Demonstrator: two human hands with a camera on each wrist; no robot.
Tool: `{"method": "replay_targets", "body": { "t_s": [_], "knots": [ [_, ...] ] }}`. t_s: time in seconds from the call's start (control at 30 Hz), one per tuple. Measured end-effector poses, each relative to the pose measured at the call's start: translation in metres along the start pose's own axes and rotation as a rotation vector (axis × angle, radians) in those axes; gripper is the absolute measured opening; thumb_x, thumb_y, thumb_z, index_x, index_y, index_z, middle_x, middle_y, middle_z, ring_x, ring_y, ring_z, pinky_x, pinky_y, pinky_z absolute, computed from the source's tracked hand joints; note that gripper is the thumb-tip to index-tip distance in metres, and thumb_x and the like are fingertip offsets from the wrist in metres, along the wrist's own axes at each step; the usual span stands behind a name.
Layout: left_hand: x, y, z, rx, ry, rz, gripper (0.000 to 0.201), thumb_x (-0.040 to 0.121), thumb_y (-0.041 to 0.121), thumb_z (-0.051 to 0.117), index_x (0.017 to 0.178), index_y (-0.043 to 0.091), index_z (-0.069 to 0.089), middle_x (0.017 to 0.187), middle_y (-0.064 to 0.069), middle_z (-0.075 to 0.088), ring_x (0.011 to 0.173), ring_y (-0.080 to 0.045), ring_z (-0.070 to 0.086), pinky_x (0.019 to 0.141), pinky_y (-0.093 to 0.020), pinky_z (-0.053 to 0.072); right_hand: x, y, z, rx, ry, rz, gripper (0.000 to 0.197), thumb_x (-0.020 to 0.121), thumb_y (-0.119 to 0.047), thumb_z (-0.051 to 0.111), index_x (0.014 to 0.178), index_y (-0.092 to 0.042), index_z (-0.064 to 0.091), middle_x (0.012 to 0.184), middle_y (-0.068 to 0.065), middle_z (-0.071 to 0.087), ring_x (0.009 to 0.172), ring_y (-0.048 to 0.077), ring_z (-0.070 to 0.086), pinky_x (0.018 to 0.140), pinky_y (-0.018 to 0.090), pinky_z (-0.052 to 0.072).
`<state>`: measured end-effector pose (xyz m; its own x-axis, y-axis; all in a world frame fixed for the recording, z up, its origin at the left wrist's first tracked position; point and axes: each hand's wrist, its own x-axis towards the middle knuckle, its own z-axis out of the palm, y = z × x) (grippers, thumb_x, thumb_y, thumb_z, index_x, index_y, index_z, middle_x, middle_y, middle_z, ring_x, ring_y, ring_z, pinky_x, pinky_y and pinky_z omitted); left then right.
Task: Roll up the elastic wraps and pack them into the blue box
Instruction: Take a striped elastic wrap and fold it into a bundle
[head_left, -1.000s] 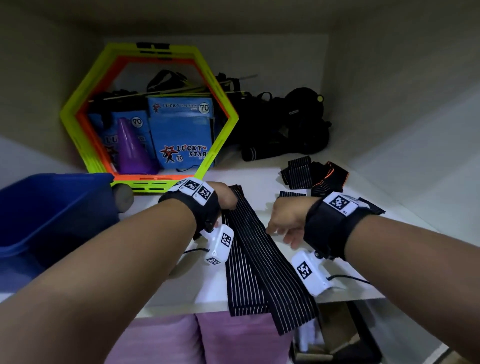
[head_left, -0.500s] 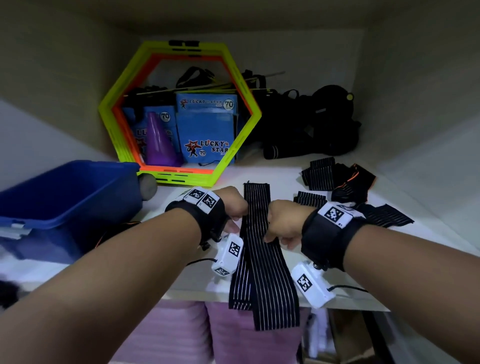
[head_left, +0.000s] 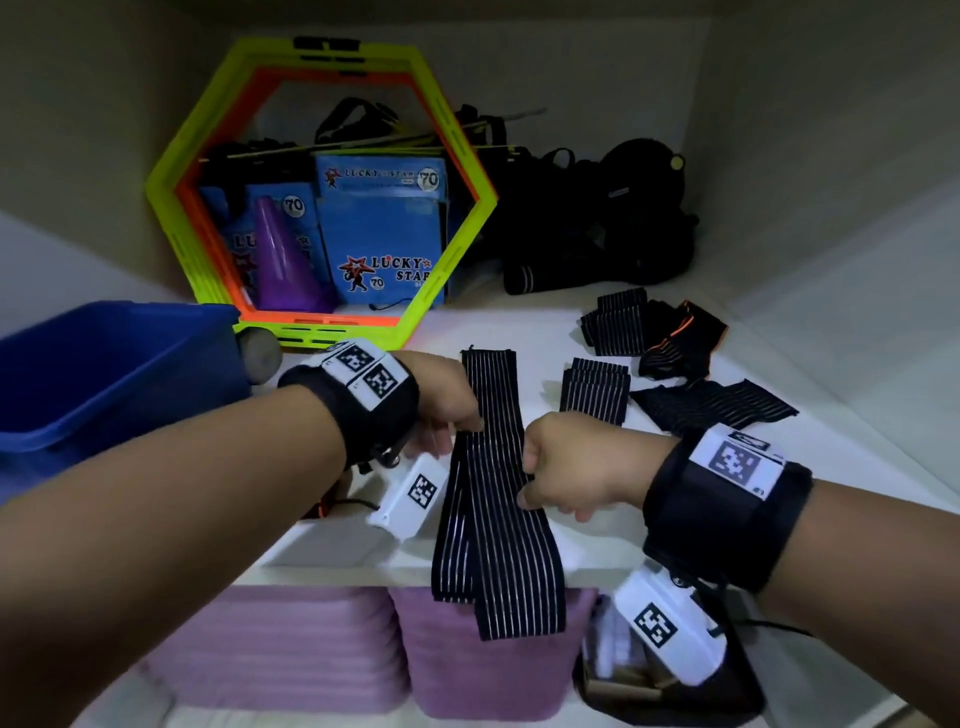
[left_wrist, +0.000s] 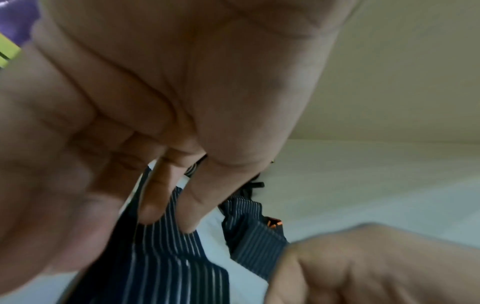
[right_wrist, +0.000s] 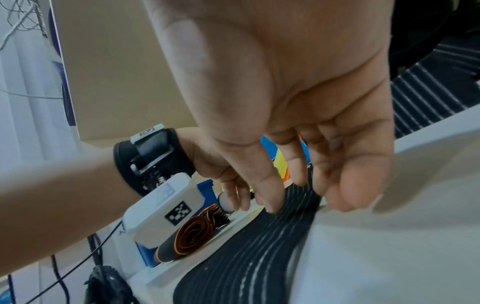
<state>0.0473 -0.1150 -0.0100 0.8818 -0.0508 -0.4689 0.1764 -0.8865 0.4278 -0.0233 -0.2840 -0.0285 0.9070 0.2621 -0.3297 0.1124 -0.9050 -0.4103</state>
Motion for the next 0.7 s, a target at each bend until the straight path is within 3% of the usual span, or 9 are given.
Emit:
{"method": "replay_targets", "body": {
  "t_s": [0.07,0.17,0.27,0.33,0.43,0.57,0.63,0.7],
  "knots": [
    [-0.008,-0.004,0.010,0.003,-0.022,0.009,0.032,0.089,0.025,0.070,0.098,-0.004,0.060,0.082,-0.020,0.075,0.064,-0.038,0.073,0.079,-0.062,0.057,-0.002,-0.003,0.004,-0.004,0.004,-0.031,0.037,0.082,-0.028,0.078,0.106,-0.005,0.064,0.076,0.009,0.067,0.056,0.021,0.067,0.046,0.027,0.053],
    [-0.019,-0.004,0.019,-0.054,-0.004,0.047,0.020,0.089,0.016,0.070,0.090,-0.001,0.059,0.091,-0.023,0.070,0.067,-0.042,0.073,0.076,-0.058,0.060,-0.001,-0.011,0.008,0.007,0.051,-0.060,0.038,0.080,-0.027,0.079,0.106,-0.004,0.064,0.085,0.014,0.071,0.064,0.026,0.072,0.059,0.036,0.059],
    [-0.032,-0.008,0.018,-0.044,0.043,0.063,0.018,0.091,0.015,0.067,0.083,0.002,0.058,0.086,-0.016,0.064,0.065,-0.037,0.074,0.065,-0.041,0.061,-0.001,-0.013,0.010,0.097,0.072,-0.055,0.037,0.082,-0.021,0.076,0.107,0.005,0.065,0.073,0.016,0.069,0.059,0.022,0.064,0.065,0.038,0.060],
    [-0.041,-0.016,0.016,-0.033,0.050,0.058,0.018,0.091,0.019,0.068,0.086,0.003,0.062,0.084,-0.009,0.064,0.064,-0.031,0.075,0.072,-0.037,0.060,-0.002,-0.009,0.010,0.151,0.076,-0.038,0.034,0.083,-0.017,0.075,0.106,0.007,0.066,0.074,0.020,0.072,0.057,0.022,0.063,0.069,0.042,0.061],
    [-0.046,-0.028,0.021,-0.140,0.010,0.046,0.024,0.091,0.017,0.068,0.106,-0.001,0.065,0.090,-0.007,0.067,0.069,-0.031,0.076,0.087,-0.046,0.059,-0.005,-0.006,0.013,0.170,0.071,-0.043,0.034,0.082,-0.016,0.076,0.104,0.009,0.066,0.079,0.023,0.074,0.057,0.022,0.062,0.073,0.045,0.060],
    [-0.058,-0.031,0.032,-0.277,0.039,0.065,0.022,0.093,0.009,0.064,0.111,-0.004,0.062,0.099,-0.017,0.068,0.070,-0.033,0.075,0.073,-0.045,0.063,-0.009,-0.009,0.017,0.301,0.117,-0.045,0.022,0.082,-0.010,0.077,0.097,-0.005,0.062,0.075,0.017,0.070,0.062,0.024,0.069,0.071,0.043,0.063],
    [-0.069,-0.036,0.034,-0.201,0.132,0.076,0.020,0.091,0.011,0.065,0.108,0.000,0.065,0.094,-0.018,0.074,0.071,-0.030,0.076,0.067,-0.041,0.064,-0.015,-0.006,0.019,0.310,0.167,-0.077,0.019,0.081,-0.011,0.077,0.092,-0.009,0.061,0.080,0.017,0.072,0.070,0.028,0.072,0.071,0.047,0.063],
    [-0.085,-0.047,0.037,-0.066,0.194,0.112,0.018,0.093,0.018,0.064,0.099,0.002,0.067,0.086,-0.018,0.075,0.067,-0.028,0.076,0.064,-0.042,0.064,-0.027,0.000,0.021,0.179,0.221,-0.142,0.018,0.081,-0.019,0.078,0.088,-0.015,0.062,0.083,0.010,0.072,0.073,0.025,0.071,0.072,0.042,0.061]
  ]
}}
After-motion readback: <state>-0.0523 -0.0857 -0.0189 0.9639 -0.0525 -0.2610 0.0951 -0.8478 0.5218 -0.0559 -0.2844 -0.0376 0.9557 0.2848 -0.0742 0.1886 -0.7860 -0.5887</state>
